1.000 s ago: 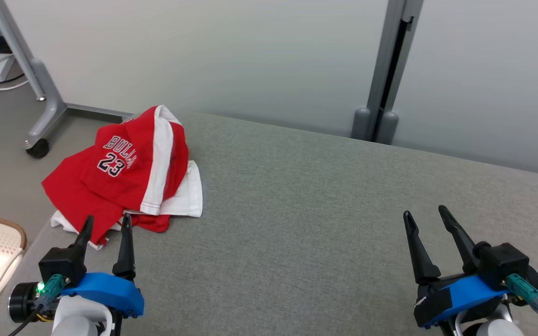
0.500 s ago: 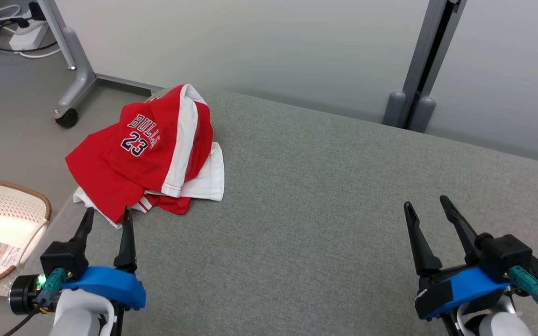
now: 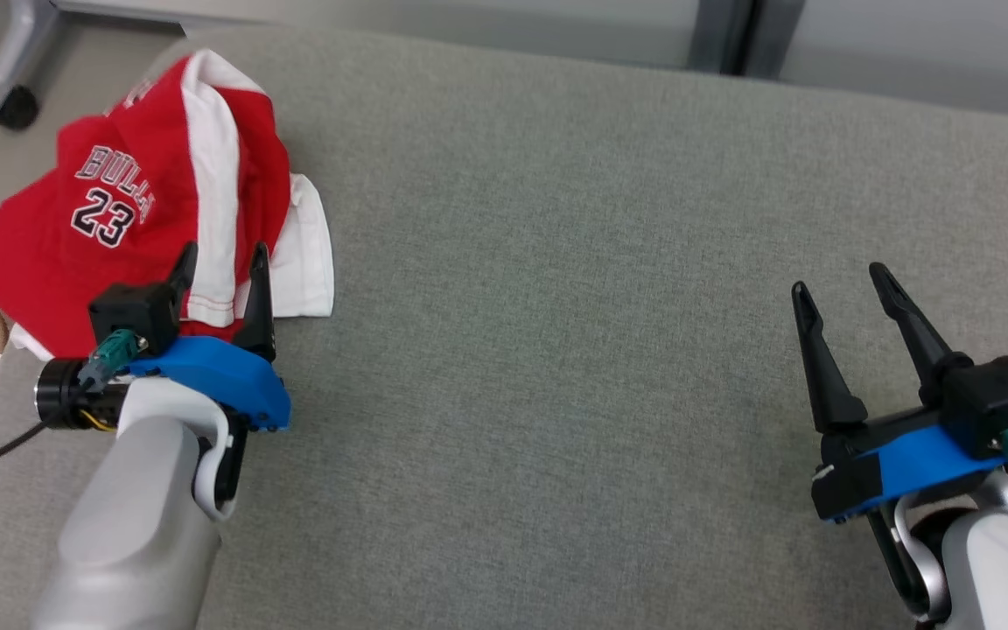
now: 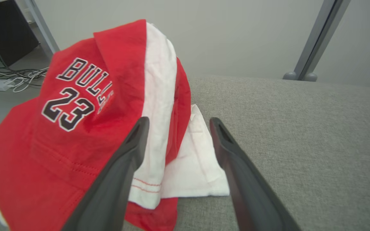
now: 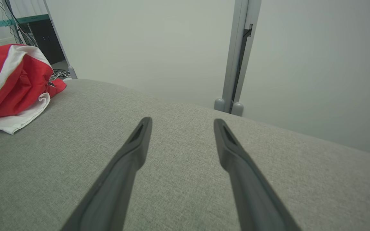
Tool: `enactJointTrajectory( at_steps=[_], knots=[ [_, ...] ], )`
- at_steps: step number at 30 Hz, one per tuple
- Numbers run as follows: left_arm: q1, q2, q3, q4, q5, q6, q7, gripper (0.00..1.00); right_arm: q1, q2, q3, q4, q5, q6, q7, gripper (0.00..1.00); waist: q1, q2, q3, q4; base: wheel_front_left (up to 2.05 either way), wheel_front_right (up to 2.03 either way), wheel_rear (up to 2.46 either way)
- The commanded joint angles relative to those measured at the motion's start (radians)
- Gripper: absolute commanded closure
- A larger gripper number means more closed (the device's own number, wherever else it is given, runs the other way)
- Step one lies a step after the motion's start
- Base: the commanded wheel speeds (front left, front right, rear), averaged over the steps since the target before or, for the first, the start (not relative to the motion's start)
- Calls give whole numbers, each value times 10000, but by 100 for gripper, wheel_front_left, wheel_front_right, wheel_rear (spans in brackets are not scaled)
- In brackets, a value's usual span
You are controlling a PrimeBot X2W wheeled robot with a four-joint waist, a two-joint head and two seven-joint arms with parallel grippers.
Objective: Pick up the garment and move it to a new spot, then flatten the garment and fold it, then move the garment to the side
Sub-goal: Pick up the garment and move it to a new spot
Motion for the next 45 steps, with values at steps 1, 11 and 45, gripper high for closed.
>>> enactJointTrajectory(
  at_steps=[1,11,45],
  knots=[
    [-546,5,30,491,-57,-143,29,0,-258,-81,62,-131,-58,1,48,0,-3,-2,436,68,0,0,0],
    [-2950,155,65,3693,-231,-501,354,0,-786,-165,119,-187,-9,1,71,0,-3,-2,1322,-282,0,0,0],
    [2685,346,801,-4917,889,644,446,100,1251,594,-130,396,451,1,-655,0,-3,-2,-2299,-1559,0,0,0]
  ],
)
